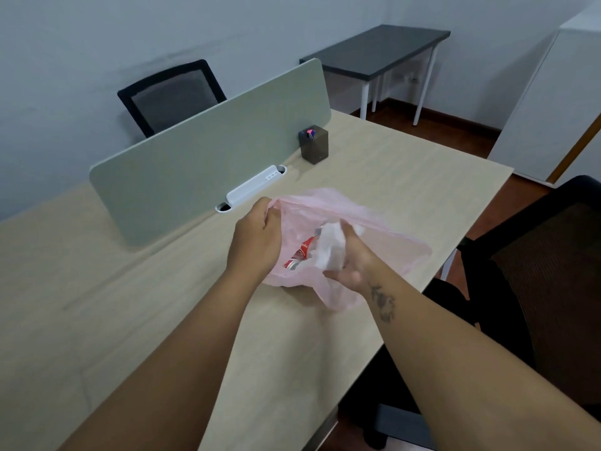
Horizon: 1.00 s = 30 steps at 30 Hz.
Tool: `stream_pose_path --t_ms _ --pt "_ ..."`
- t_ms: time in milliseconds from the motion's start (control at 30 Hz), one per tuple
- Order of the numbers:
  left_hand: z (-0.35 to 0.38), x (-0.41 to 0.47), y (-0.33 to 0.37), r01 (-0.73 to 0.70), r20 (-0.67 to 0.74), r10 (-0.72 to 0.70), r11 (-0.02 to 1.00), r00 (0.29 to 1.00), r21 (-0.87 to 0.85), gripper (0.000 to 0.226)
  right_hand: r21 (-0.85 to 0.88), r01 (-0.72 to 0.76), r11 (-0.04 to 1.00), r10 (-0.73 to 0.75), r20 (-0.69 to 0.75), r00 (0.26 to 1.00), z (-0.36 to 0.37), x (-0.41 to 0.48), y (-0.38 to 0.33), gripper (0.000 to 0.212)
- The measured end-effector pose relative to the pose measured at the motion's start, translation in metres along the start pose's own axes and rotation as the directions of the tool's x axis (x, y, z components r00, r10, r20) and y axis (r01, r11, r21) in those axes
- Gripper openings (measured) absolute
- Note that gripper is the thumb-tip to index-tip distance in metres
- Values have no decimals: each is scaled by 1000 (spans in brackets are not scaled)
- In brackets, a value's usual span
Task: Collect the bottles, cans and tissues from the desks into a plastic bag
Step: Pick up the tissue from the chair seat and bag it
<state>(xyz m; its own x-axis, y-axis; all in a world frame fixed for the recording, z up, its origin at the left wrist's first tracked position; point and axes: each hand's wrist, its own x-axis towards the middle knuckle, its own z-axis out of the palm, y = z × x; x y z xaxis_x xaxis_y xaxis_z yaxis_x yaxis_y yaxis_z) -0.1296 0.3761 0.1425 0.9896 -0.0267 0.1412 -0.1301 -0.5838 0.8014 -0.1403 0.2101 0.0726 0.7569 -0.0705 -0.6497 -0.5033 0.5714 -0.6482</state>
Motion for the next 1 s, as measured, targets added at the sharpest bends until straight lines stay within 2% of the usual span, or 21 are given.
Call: stream_pose_path --t_ms 67,100,133,200,300,400,467,567,667,700,733,800,833,900,967,1000 --pt "0 5 2 7 -8 -7 1000 1000 -17 31 277 22 961 -46 82 996 -8 -4 -2 45" --pt "0 7 2 6 -12 -6 1000 1000 -26 32 392 29 919 -69 89 994 -14 -5 -2 52" --pt "1 9 3 6 -14 -6 999 1000 -36 33 479 35 877 -85 84 993 -19 -1 0 58" --pt "5 11 4 9 -8 -10 998 1000 -59 34 547 17 837 -67 72 995 -26 2 2 63" --pt "12 15 4 7 1 -7 997 1000 -81 36 492 17 871 -31 21 999 -35 -3 5 60" --pt "25 19 6 7 24 -4 995 1000 -104 36 453 72 889 -65 -32 997 -48 -15 2 55" --pt "39 20 10 10 56 -3 994 998 -112 34 362 99 927 -71 -91 993 -65 -23 -5 54" --pt "62 18 17 0 115 12 994 993 -106 29 161 133 978 -103 -184 978 -103 -38 -22 50" --pt "83 15 25 -41 159 56 995 986 -93 27 -215 97 972 -160 -299 941 -149 -67 -43 32" --pt "89 15 28 -56 167 70 995 983 -86 27 -396 83 914 -236 -355 904 -168 -78 -50 27" --pt "93 15 31 -68 171 80 995 982 -79 27 -594 60 802 -361 -403 841 -190 -90 -58 26" --pt "101 14 37 -84 171 92 995 981 -57 27 -889 -51 455 -608 -352 711 -235 -118 -75 33" --pt "104 15 40 -89 167 95 995 981 -44 27 -948 -104 301 -660 -286 695 -258 -131 -84 33" --pt "109 15 46 -96 150 96 995 984 -10 28 -978 -205 45 -643 -185 743 -302 -158 -96 30" --pt "111 11 50 -93 129 90 996 988 15 27 -901 -343 -264 -586 -132 799 -347 -180 -99 50" --pt "112 7 50 -91 120 87 995 989 28 27 -855 -381 -353 -581 -119 805 -368 -190 -98 59"
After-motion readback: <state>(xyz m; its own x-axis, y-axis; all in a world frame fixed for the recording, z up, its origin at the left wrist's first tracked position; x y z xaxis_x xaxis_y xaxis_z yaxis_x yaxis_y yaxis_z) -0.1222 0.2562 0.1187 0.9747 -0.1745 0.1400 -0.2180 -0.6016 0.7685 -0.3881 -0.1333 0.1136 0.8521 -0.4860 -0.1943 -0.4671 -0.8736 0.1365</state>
